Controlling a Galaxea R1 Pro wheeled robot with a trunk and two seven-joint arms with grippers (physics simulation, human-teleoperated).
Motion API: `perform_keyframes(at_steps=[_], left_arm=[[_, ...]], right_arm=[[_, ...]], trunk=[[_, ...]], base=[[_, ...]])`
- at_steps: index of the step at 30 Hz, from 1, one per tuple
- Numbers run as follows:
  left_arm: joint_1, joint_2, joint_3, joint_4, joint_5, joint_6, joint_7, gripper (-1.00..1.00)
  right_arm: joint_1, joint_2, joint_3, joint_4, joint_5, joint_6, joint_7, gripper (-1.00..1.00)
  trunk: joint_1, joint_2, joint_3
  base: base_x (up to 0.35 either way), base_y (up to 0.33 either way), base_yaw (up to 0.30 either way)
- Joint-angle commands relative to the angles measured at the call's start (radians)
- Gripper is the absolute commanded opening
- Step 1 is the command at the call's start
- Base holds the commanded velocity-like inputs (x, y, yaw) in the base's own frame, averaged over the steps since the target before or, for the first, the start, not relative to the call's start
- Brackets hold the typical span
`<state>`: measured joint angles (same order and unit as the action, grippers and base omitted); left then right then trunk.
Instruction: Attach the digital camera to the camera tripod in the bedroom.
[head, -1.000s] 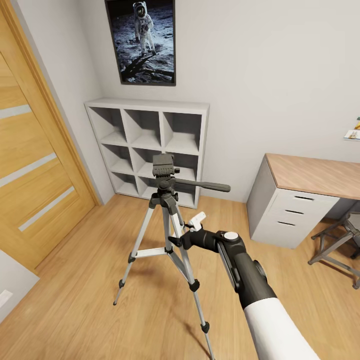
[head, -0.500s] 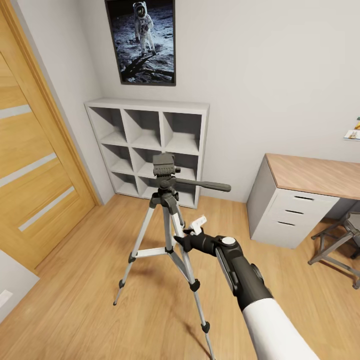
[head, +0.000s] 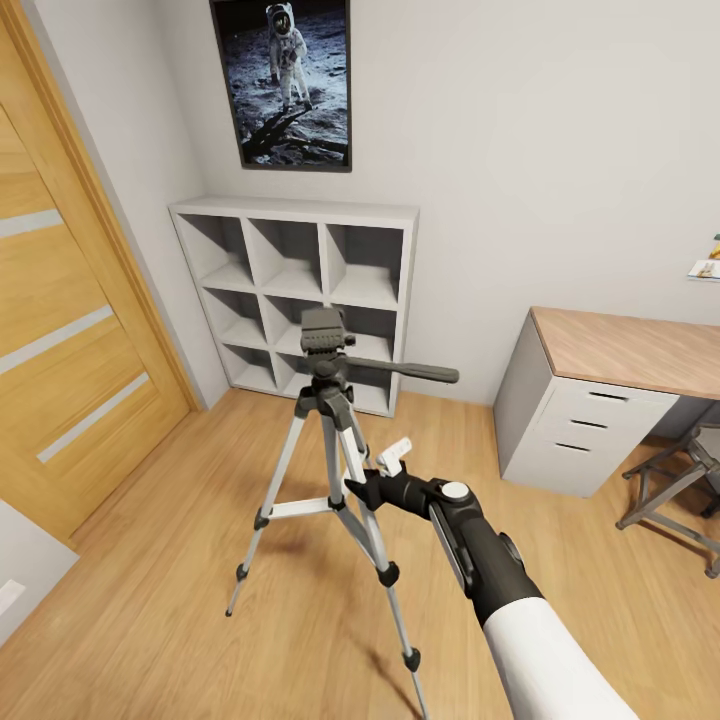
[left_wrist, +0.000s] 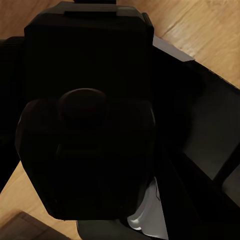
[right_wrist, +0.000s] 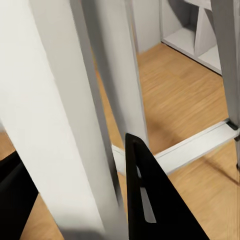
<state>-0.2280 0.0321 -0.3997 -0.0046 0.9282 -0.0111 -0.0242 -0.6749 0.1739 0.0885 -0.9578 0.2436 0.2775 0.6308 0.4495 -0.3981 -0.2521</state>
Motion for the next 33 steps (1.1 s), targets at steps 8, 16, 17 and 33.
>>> perform_keyframes(at_steps=[8,16,17,33], left_arm=[[-0.003,0.011,-0.014,-0.051,-0.001,0.002,-0.004,-1.00],[-0.012,0.248,-0.020,-0.510,-0.072,0.216,-0.003,-1.00],[-0.014,0.302,-0.015,-0.681,-0.079,0.347,0.001,-1.00],[-0.625,0.289,0.236,-1.233,-0.080,1.035,0.394,-1.00]], right_arm=[[-0.001,0.001,-0.004,-0.002,0.002,-0.016,-0.004,-1.00],[-0.001,0.001,-0.004,-0.004,0.002,-0.017,-0.005,-1.00],[-0.001,0.001,-0.004,-0.006,0.002,-0.015,-0.005,-1.00],[-0.001,0.001,-0.001,-0.010,0.009,-0.016,-0.004,-1.00]], trunk=[[0.000,-0.002,-0.002],[0.000,-0.002,-0.002],[0.000,-0.002,-0.002],[0.000,-0.002,-0.002]], base=[[0.000,0.000,0.000],[0.000,0.000,0.000],[0.000,0.000,0.000],[0.000,0.000,0.000]])
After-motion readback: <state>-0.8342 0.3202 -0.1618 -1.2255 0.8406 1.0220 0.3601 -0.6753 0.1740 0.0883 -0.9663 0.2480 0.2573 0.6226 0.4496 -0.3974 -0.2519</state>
